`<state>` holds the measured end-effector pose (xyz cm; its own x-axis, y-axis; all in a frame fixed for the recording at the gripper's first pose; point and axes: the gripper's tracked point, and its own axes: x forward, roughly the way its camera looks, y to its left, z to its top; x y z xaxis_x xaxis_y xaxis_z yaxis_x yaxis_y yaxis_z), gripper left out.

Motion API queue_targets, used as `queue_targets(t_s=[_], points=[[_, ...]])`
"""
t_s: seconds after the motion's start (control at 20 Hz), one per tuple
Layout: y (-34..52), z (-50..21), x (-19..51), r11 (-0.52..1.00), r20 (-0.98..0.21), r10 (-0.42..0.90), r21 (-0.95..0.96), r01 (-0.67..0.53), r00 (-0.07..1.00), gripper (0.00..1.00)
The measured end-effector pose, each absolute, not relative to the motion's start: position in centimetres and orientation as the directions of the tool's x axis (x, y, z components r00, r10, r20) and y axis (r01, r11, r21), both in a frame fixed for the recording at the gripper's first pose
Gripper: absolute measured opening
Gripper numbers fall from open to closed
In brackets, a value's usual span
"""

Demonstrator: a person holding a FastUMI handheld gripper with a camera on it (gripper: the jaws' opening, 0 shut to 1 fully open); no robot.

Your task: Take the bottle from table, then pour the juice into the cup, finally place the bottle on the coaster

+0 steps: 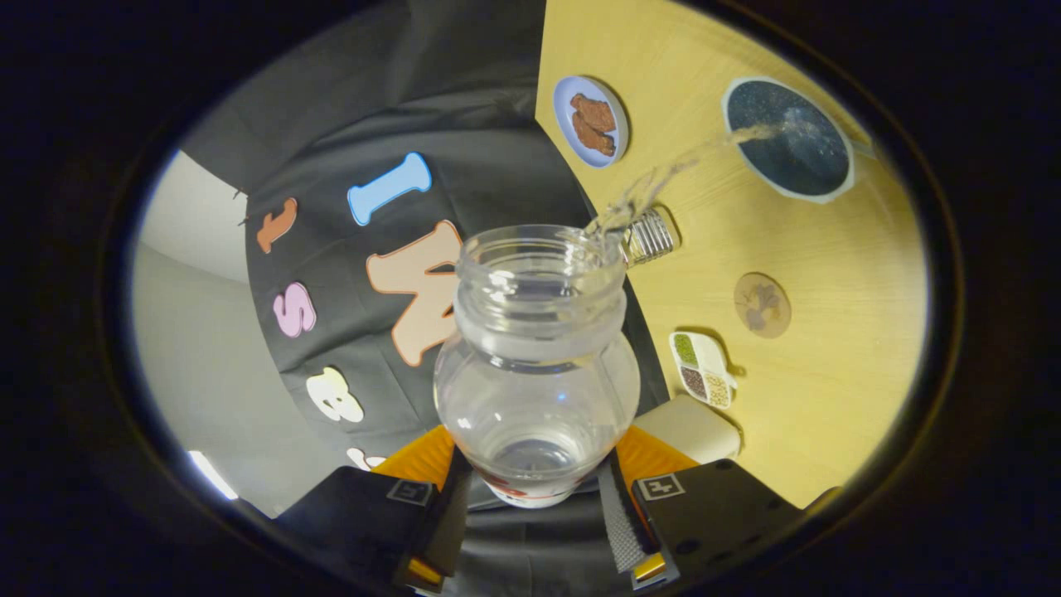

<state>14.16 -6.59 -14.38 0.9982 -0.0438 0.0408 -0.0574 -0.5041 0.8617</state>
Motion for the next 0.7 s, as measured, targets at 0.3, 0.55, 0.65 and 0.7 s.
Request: queue_targets(t_s=[0.3, 0.55, 0.65, 0.7], points=[[-6.7, -13.7, 14.3, -0.529, 0.05, -0.046, 0.846, -0.066, 0.998, 0.74], [-6.9, -12.9, 14.3, -0.551, 0.058, -0.05, 0.831, -0.076, 0.997, 0.74], [-7.1, -12.8, 14.3, -0.564, 0.057, -0.055, 0.822, -0.078, 0.997, 0.74], [-7.1, -12.8, 14.4, -0.57, 0.055, -0.056, 0.818, -0.077, 0.997, 0.74]])
